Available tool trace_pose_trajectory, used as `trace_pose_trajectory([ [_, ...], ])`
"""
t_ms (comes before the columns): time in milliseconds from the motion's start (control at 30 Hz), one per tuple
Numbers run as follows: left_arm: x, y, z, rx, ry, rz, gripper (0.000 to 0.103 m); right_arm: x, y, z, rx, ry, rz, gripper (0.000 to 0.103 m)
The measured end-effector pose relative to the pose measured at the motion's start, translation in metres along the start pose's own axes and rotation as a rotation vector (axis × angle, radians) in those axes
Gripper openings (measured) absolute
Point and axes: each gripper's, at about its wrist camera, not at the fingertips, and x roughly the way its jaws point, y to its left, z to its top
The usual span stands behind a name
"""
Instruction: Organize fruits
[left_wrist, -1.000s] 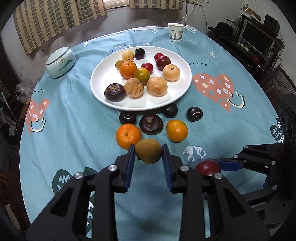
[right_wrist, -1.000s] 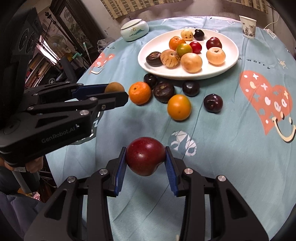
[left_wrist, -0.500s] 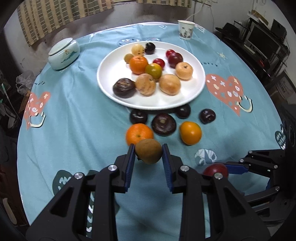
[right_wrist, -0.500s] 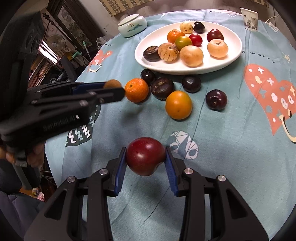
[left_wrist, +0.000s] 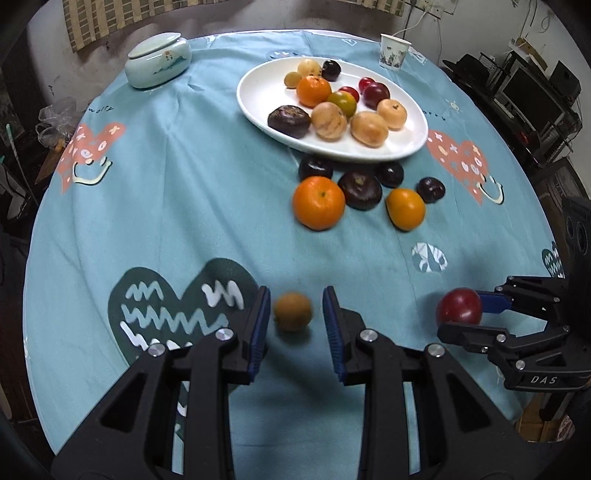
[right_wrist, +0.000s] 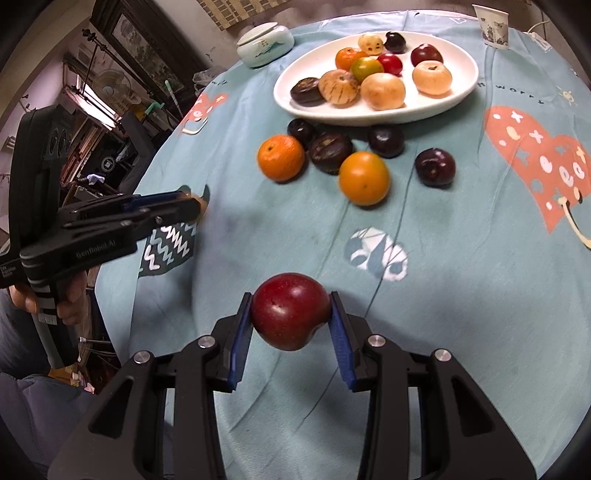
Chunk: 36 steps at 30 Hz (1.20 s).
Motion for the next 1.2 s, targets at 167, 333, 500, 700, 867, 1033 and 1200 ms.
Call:
trace_pose_trajectory([
  [167, -0.004, -0.009, -0.005, 0.024, -0.011, -0.008, 0.030, 0.000, 0.006, -0.008, -0.002, 0.002, -0.003, 0.040],
  [333, -0.013, -0.003, -0.006, 0.029, -0.036, 0.001, 0.030, -0.003, 0.007, -0.014, 0.009, -0.006, -0.009, 0.040],
  [500, -0.024, 0.029, -0.016, 0.017, -0.040, 0.046, 0.050, -0.005, 0.003, -0.015, 0.022, -0.020, -0.011, 0.040],
  [700, -0.014, 0.031, -0.028, 0.017, 0.014, 0.026, 0.054, 0.003, 0.002, -0.017, 0.029, -0.002, 0.003, 0.040],
  [867, 0.016, -0.013, -0.015, 0.101, 0.026, -0.037, 0.054, 0.005, 0.006, -0.014, 0.011, 0.007, 0.009, 0.040],
  [1033, 0.047, -0.021, -0.012, 0.123, 0.096, -0.016, 0.028, 0.000, -0.001, -0.013, 0.034, -0.008, -0.002, 0.040],
  [1200, 0.031, -0.019, -0.002, 0.124, 0.063, -0.048, 0.028, 0.000, -0.008, -0.011, 0.057, -0.013, 0.002, 0.040],
])
